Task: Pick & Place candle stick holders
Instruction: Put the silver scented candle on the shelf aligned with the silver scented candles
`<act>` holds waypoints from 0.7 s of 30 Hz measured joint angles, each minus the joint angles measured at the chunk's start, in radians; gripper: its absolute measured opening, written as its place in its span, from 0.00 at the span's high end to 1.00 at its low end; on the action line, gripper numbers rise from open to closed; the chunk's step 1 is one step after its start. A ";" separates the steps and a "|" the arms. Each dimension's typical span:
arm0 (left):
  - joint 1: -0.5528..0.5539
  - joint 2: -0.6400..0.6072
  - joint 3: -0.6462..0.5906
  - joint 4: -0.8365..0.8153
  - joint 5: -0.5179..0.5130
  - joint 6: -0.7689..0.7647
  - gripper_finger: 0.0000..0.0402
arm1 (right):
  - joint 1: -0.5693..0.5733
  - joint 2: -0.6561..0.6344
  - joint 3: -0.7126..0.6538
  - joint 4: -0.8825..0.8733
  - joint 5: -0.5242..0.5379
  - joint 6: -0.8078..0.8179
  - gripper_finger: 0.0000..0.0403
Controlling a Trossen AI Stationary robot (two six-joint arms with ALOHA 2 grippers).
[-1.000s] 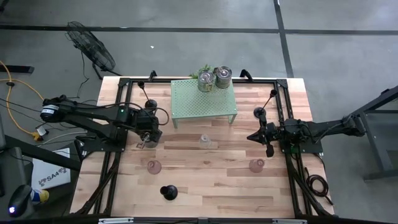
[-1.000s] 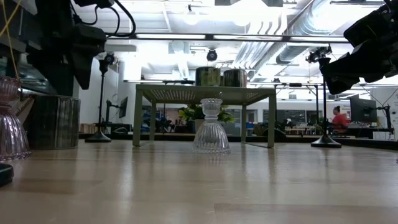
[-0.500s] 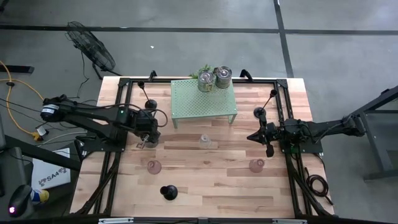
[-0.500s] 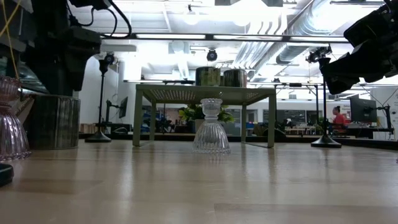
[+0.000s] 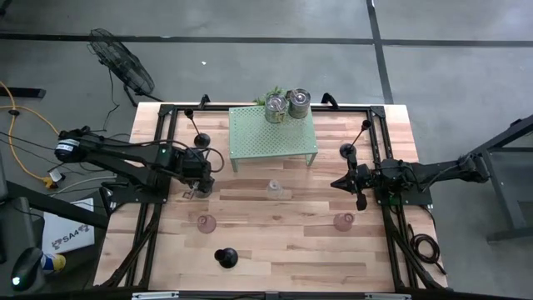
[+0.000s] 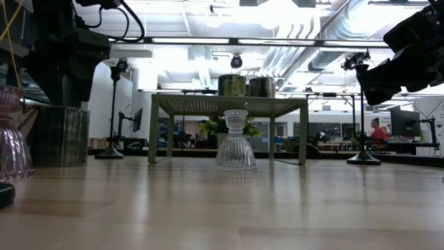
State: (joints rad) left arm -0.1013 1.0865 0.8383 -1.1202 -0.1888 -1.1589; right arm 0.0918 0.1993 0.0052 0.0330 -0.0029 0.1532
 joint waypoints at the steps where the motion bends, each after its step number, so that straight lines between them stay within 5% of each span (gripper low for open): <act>1: 0.000 0.010 0.000 0.000 0.011 -0.004 0.00 | 0.000 0.000 0.000 0.000 0.000 0.000 0.99; 21: 0.003 0.136 0.000 0.013 0.078 0.011 0.00 | 0.000 0.000 0.000 0.000 0.000 0.000 0.99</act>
State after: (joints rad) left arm -0.0986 1.2221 0.8379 -1.1071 -0.1112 -1.1477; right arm 0.0917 0.1991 0.0051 0.0330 -0.0032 0.1532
